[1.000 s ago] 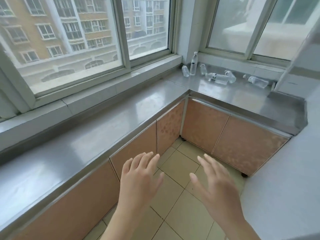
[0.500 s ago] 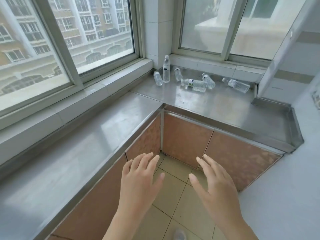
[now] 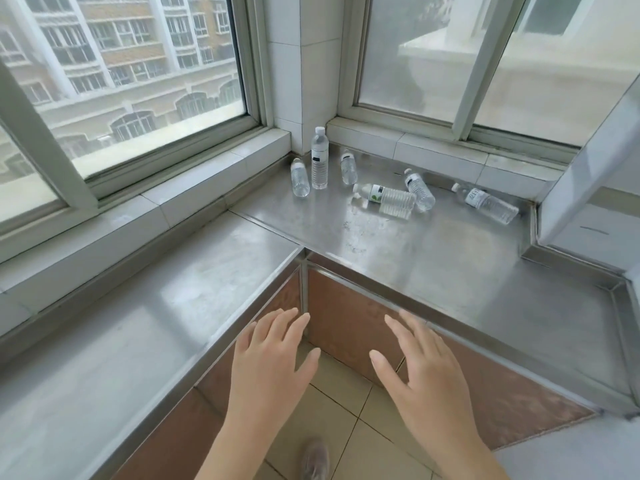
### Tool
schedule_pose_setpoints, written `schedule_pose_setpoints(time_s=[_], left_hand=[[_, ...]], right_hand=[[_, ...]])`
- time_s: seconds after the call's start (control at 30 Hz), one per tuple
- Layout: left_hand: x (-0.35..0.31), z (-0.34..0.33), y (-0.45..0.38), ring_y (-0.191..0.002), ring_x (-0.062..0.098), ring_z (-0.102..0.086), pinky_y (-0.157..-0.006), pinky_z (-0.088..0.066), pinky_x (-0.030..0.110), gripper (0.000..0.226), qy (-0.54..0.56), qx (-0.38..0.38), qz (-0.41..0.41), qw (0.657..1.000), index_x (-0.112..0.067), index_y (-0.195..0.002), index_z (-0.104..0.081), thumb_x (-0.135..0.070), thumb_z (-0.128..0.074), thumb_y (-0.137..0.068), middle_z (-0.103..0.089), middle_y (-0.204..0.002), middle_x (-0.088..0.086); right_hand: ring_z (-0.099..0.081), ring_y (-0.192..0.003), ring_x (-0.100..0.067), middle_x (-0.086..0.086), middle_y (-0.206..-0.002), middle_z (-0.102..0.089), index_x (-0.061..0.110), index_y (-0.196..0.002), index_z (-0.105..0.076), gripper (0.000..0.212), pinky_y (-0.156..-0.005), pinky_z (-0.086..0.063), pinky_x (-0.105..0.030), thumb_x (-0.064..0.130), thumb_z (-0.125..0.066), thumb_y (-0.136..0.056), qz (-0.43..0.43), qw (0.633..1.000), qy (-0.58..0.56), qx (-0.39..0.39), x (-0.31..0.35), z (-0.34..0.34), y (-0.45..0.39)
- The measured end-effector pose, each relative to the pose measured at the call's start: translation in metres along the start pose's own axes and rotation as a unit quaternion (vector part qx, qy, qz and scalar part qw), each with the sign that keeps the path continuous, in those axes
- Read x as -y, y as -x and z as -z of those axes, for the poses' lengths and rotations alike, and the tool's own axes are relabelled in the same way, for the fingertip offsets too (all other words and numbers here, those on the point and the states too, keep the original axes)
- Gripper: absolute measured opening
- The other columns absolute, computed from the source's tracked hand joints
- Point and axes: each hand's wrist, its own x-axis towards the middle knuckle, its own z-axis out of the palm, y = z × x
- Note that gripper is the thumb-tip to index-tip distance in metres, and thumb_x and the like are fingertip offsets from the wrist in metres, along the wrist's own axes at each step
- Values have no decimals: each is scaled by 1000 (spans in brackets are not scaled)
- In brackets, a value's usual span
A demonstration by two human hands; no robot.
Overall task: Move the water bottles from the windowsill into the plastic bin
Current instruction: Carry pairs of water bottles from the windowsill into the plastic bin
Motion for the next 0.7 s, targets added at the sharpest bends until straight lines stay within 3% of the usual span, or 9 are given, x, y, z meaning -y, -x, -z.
schedule_pose_setpoints(time_s=[0.1,0.2,0.3,0.43,0.6,0.7], left_hand=[[5,-24,-47,-112,18,-67,-94,-50,40,47,-5,4,8,1000,-26,-115,-73,-49,-57,-78,-72,-116,-9],[11,-54,-99,-111,17,-67,-99,-39,34,49,-7,4,13,1000,-26,-114,-73,-51,-51,-80,-72,-116,-9],[9,-78,-158,-109,18,-68,-93,-51,39,47,4,19,9,1000,-25,-113,-74,-49,-61,-75,-73,-115,-8],[4,-100,-236,-109,19,-69,-92,-53,40,43,17,8,-40,999,-24,-112,-74,-45,-71,-75,-73,-114,-6],[8,-115,-309,-109,20,-69,-91,-53,42,44,11,-3,-58,998,-22,-113,-73,-45,-56,-79,-74,-114,-4],[19,-127,-336,-108,20,-69,-90,-54,40,48,3,4,-40,999,-23,-112,-73,-48,-47,-81,-74,-114,-5]], right_hand=[[-32,-136,-9,13,-149,-36,35,-140,-41,65,-112,-26,-33,65,-26,-84,-6,1000,1,7,-15,-8,-50],[-33,-135,-10,11,-149,-37,35,-139,-42,69,-112,-25,-33,68,-23,-82,-19,1000,2,20,-29,-19,-102],[-41,-131,-14,8,-145,-43,33,-135,-48,65,-108,-31,-37,65,-27,-83,-22,999,25,24,-44,-24,-156],[-47,-126,-18,5,-140,-49,29,-132,-51,59,-104,-39,-42,60,-33,-85,-27,999,45,10,-61,-23,-221],[-42,-129,-14,6,-143,-45,29,-135,-50,63,-106,-33,-37,62,-30,-85,-32,998,49,23,-75,-33,-287],[-49,-125,-21,3,-140,-50,25,-131,-54,63,-103,-38,-40,61,-32,-84,-16,997,55,45,-80,-49,-330]])
